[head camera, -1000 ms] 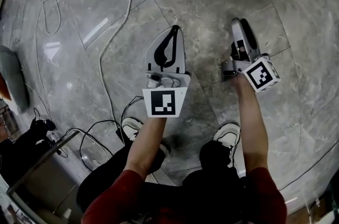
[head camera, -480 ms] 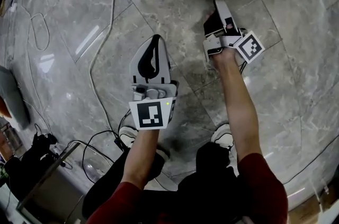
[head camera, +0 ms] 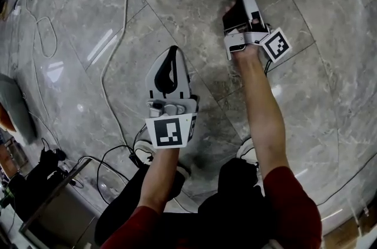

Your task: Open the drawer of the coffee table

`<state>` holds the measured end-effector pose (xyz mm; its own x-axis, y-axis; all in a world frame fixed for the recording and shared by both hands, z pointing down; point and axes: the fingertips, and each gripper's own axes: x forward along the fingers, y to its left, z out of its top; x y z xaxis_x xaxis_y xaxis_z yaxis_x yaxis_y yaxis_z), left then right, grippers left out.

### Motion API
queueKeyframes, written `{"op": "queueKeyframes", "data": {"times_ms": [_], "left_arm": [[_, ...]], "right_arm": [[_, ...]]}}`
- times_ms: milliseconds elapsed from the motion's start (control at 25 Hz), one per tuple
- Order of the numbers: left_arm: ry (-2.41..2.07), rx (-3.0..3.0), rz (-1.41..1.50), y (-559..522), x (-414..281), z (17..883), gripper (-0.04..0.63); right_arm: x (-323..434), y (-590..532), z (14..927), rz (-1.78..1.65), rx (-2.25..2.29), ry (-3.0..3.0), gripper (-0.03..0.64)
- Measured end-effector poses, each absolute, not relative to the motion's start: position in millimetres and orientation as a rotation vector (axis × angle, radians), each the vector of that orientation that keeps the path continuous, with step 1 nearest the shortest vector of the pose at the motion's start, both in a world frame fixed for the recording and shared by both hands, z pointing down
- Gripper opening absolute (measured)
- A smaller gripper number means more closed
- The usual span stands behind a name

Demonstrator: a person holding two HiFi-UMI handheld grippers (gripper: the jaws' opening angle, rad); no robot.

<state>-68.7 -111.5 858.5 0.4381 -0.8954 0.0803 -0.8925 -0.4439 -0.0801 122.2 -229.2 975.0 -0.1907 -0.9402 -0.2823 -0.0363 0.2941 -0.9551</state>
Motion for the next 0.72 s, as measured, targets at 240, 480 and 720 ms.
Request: {"op": "queueKeyframes", "data": {"times_ms": [240, 480, 720], "left_arm": [[1.665, -2.639, -0.139, -110.1, -65.4, 852.3, 0.014], [1.666, -2.628, -0.148, -108.1, -67.8, 856.4, 0.014], [1.754, -2.629, -0.123, -101.3, -73.3, 860.0, 0.014]], "right_arm": [[121.3, -226.8, 974.3, -1.094, -0.948, 1.54, 0.298], [120.7, -182.4, 971.8, -1.1, -0.913, 1.555, 0.288], [119.3, -117.5, 965.0, -1.135, -0.889, 1.592, 0.288]]}}
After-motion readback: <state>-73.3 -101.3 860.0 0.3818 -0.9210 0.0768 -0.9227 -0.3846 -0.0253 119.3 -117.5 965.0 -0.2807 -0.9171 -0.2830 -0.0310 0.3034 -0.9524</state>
